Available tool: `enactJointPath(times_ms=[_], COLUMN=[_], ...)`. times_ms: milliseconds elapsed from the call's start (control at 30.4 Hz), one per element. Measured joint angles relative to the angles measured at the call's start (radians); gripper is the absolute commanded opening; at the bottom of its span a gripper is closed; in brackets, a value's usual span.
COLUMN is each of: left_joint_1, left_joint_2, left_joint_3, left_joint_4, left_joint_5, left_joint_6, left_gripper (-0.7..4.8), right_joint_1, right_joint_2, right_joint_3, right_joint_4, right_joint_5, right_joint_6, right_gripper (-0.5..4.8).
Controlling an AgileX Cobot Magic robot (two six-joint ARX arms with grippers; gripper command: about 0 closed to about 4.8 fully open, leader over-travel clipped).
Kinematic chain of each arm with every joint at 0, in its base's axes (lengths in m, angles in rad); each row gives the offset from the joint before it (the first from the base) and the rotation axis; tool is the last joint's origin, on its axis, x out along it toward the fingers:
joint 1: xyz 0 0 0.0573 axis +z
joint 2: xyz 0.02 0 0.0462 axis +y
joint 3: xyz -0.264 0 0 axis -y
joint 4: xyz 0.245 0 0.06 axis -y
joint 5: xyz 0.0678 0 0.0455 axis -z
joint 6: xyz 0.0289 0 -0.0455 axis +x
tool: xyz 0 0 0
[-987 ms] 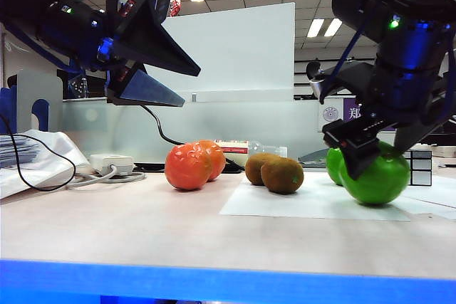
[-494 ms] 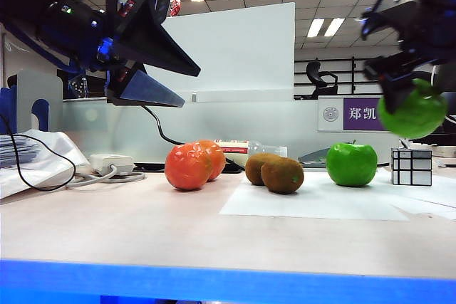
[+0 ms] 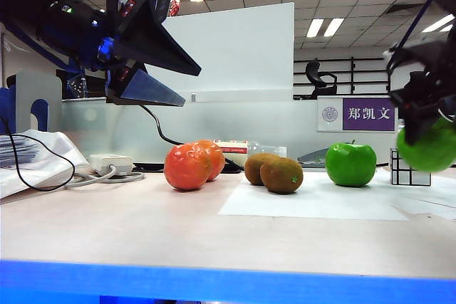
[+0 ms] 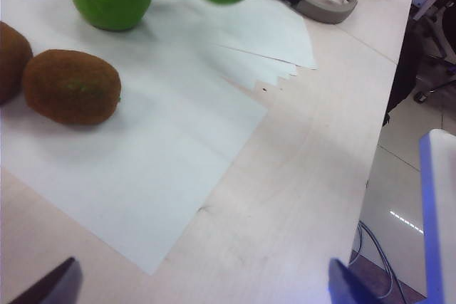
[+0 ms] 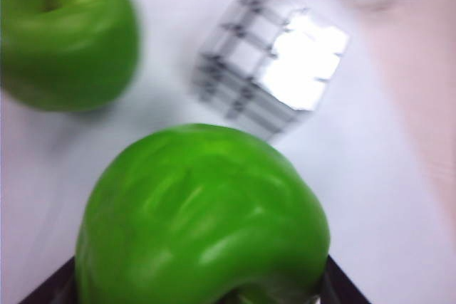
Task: Put the same fruits together.
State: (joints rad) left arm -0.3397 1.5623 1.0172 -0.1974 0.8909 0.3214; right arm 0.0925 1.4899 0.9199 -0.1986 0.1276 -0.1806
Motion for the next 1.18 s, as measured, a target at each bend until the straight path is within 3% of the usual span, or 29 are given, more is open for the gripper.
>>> enactJointPath(times_ms=[132, 1053, 1185], left_joint_1=[0.0, 0.0, 0.0], left_joint_2=[0.0, 0.0, 0.0], left_joint_3=[0.0, 0.0, 0.0], left_joint_4=[0.006, 0.052, 0.052], left_joint_5=[0.0, -0.002, -0.002], left_joint_6=[0.0, 0.0, 0.0], left_gripper=[4.79, 4.79, 4.79], right_joint_1=[0.008, 0.04, 0.047], right_joint_2=[0.036, 0.1, 0.101], right_joint_3=[-0.001, 0.003, 0.003], right_joint_4=[0.002, 0.076, 0.078], right_joint_5=[-0.068, -0.129, -0.128], right_joint_6=[0.004, 0.016, 0.019], right_gripper=[-0.06, -0.03, 0.78])
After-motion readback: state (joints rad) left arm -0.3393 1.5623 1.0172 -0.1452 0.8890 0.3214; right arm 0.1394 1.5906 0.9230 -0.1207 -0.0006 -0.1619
